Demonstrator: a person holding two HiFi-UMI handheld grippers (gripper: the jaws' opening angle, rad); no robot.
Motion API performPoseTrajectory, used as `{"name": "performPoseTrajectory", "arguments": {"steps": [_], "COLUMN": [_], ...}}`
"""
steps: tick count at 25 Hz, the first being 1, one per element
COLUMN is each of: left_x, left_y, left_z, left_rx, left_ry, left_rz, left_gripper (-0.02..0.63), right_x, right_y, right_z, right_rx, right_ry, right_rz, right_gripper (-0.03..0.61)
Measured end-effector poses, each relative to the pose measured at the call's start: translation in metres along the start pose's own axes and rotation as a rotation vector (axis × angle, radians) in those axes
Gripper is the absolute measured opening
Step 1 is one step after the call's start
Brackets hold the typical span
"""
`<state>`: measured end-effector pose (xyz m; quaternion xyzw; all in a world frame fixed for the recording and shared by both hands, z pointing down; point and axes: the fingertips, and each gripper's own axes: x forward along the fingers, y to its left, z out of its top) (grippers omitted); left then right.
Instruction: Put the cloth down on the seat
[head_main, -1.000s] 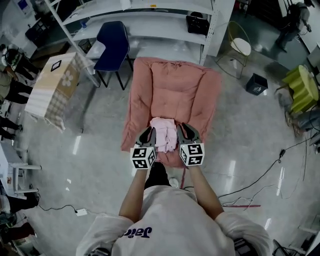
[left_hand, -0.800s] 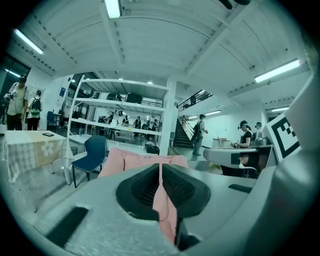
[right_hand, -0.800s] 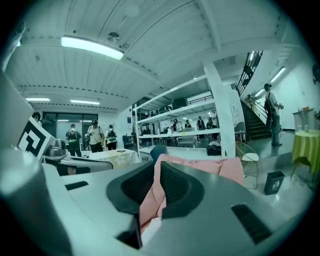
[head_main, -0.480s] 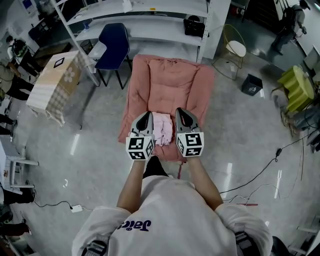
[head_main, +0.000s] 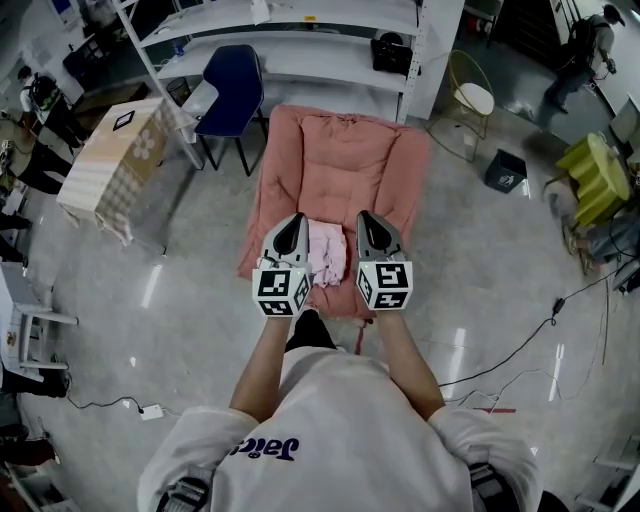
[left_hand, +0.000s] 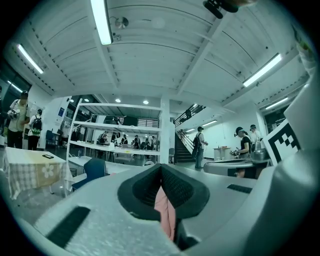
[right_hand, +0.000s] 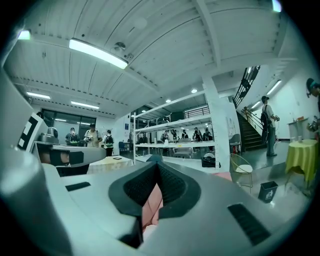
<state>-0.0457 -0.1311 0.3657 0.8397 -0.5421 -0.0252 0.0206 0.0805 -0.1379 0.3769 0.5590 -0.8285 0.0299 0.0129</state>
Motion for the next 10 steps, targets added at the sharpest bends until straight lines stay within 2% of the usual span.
{"name": "performPoseTrajectory", "arguments": {"steps": [5,10], "left_x": [-0.007,0.004], "left_y": [0.008,0.007], "left_z": [-0.008,-0.031], "left_rx": [-0.010,-0.017], "left_ry": [0.014,0.059], "left_rz": [-0.001,-0.029], "left_gripper": [0.014,0.014], "right_x": [-0.002,0.010], "right_y": [0.006,-0.002], "right_z": [-0.011,-0.031], "right_rx": [0.018,0.033], "right_ry": [0.011,0.043], "right_rz": [-0.020,-0.035], "right_gripper": [0.018,0.018]}}
